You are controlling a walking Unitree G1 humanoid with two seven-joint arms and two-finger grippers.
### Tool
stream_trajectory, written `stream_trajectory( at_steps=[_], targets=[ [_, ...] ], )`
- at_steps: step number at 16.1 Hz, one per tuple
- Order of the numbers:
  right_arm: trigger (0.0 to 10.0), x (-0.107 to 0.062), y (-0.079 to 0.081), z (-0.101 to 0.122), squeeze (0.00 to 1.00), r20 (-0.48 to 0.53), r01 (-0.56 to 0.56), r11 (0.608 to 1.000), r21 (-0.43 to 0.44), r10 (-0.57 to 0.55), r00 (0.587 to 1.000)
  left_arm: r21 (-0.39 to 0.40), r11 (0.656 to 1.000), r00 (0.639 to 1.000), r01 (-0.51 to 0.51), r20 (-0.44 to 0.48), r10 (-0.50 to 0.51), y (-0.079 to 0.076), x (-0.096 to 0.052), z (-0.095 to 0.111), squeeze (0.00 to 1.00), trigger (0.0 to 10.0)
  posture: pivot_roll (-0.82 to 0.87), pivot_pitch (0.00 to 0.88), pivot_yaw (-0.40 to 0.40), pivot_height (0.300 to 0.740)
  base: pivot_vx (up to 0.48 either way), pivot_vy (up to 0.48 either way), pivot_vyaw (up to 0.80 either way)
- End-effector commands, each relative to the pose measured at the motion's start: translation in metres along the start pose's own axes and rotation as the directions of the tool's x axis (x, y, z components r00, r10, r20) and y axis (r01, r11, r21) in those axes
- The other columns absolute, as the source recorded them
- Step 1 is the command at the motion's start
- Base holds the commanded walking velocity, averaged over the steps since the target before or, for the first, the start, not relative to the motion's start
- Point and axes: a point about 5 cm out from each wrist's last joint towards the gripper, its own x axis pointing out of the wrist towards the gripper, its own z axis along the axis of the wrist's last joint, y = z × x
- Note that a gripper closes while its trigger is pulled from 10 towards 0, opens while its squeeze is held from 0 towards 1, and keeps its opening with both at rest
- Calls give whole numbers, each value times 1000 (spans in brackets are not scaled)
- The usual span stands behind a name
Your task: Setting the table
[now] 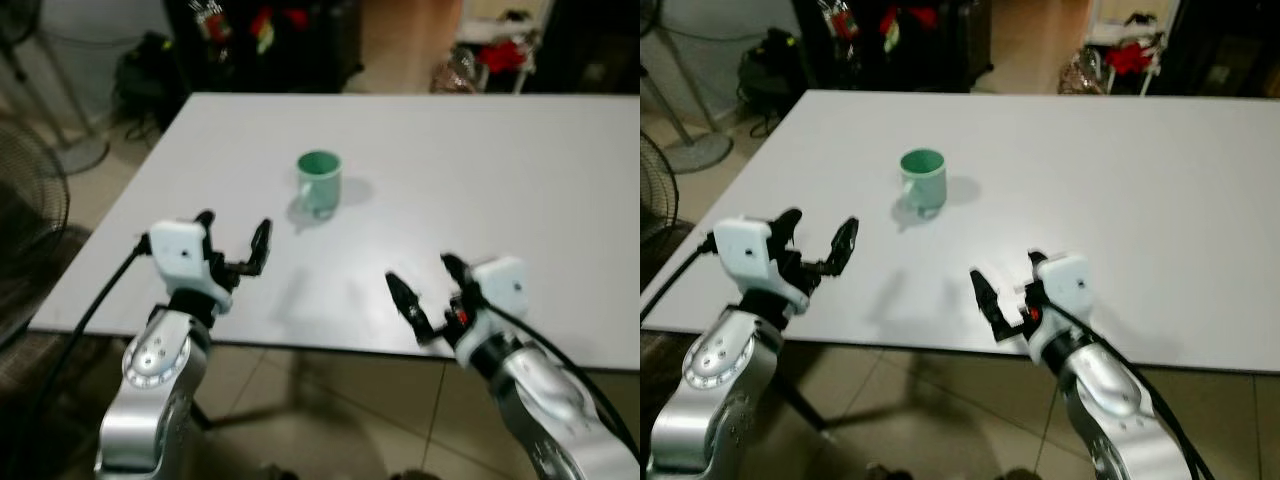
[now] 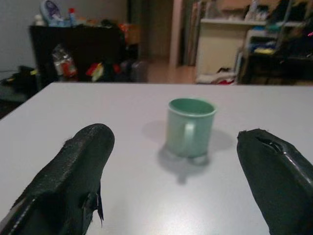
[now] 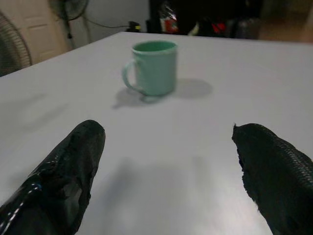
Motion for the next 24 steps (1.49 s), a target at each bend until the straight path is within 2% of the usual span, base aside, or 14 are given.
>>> stream_trajectory(
  at_steps=[1, 2, 3, 4, 5, 8, 12, 14, 17, 20, 24],
  targets=[
    [10000, 6, 3, 3, 0, 18, -13, 1000, -13, 13, 1000, 53, 997, 993, -53, -98, 58, 9, -4, -5, 0, 10000, -80, 26, 59, 740, 0, 0, 800],
    [10000, 7, 1, -1, 0, 14, -2, 1000, 3, 2, 1000, 74, 997, 996, -36, -83, 43, 10, -7, -5, 0, 10000, -74, 27, 45, 740, 0, 0, 800],
    [10000, 7, -4, -10, 0, -4, 37, 998, 57, -37, 999, 198, 980, 995, -19, -92, 38, 11, -12, -5, 0, 10000, -61, 23, 34, 740, 0, 0, 800],
    [10000, 6, -7, -15, 0, -15, 65, 993, 101, -64, 998, 245, 969, 993, -7, -111, 35, 10, -14, -5, 0, 10000, -51, 20, 32, 740, 0, 0, 800],
    [10000, 8, -8, -17, 0, -16, 70, 991, 113, -69, 998, 218, 976, 991, -25, -121, 52, 10, -15, -5, 0, 10000, -47, 12, 38, 740, 0, 0, 800],
    [10000, 11, -5, -12, 0, 16, 60, 992, 108, -62, 998, 209, 977, 993, -35, -105, 58, 14, -11, 3, 0, 10000, -55, 6, 48, 740, 0, 0, 800],
    [10000, 7, -10, -13, 0, 18, 103, 987, 127, -106, 994, 235, 972, 992, -27, -111, 55, 14, -5, 4, 0, 10000, -65, 0, 92, 740, 0, 0, 800],
    [10000, 6, -9, -13, 0, 18, 98, 988, 120, -101, 995, 257, 966, 992, -12, -117, 43, 12, -4, 4, 0, 10000, -62, 0, 91, 740, 0, 0, 800],
    [10000, 3, -5, -14, 0, 16, 99, 985, 139, -102, 995, 225, 974, 991, -34, -117, 62, 11, -5, 5, 0, 10000, -67, 12, 77, 740, 0, 0, 800],
    [10000, 4, -16, -12, 0, 27, 165, 972, 169, -171, 985, 224, 974, 991, -35, -121, 64, 9, -9, 5, 0, 10000, -55, 26, 59, 740, 0, 333, 800],
    [10000, 4, -18, -12, 0, 27, 152, 976, 158, -158, 987, 236, 971, 993, -37, -103, 63, 9, -9, 13, 0, 10000, -43, 28, 49, 740, 0, 393, 800]
  ],
)
